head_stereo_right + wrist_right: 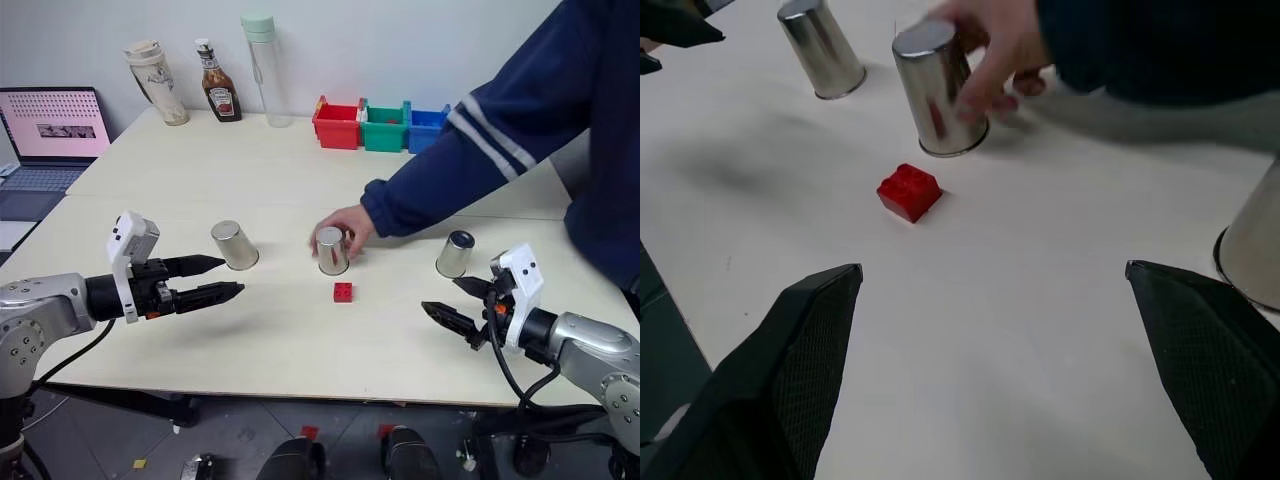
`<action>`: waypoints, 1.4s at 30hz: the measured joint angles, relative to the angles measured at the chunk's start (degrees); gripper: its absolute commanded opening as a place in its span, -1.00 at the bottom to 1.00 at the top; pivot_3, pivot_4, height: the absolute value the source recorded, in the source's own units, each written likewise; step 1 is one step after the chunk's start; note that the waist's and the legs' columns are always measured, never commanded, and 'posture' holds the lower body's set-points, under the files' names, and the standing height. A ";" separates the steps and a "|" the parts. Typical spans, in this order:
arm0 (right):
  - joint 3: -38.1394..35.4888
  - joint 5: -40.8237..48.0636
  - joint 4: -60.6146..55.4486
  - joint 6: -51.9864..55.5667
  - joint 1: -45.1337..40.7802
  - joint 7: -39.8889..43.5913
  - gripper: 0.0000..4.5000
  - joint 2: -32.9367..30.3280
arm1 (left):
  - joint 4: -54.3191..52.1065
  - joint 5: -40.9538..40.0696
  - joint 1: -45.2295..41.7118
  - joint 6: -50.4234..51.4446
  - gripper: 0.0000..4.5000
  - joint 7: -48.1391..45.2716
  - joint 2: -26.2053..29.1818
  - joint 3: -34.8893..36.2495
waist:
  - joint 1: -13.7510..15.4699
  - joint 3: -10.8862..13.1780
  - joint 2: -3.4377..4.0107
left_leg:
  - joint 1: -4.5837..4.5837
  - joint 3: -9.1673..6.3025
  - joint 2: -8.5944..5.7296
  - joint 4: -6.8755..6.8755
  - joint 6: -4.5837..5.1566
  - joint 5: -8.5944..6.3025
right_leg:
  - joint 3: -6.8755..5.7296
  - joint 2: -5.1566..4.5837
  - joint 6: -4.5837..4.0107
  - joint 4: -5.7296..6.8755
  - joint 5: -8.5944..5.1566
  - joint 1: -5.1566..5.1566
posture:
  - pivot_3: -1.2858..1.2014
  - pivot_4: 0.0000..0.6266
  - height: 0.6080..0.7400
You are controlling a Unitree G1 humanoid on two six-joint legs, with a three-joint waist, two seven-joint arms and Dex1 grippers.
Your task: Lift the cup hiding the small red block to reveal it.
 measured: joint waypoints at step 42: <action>2.56 0.15 0.94 -1.63 0.62 -0.59 0.99 0.26 | -0.68 0.14 1.92 -2.64 1.00 -0.33 -0.85 -1.94 | -0.01 0.00 0.00 | 0.04 0.05 0.00 0.03 0.00 0.00 | 0.05 0.00 0.00 0.05 0.00 0.01 | 0.03 -0.52 1.00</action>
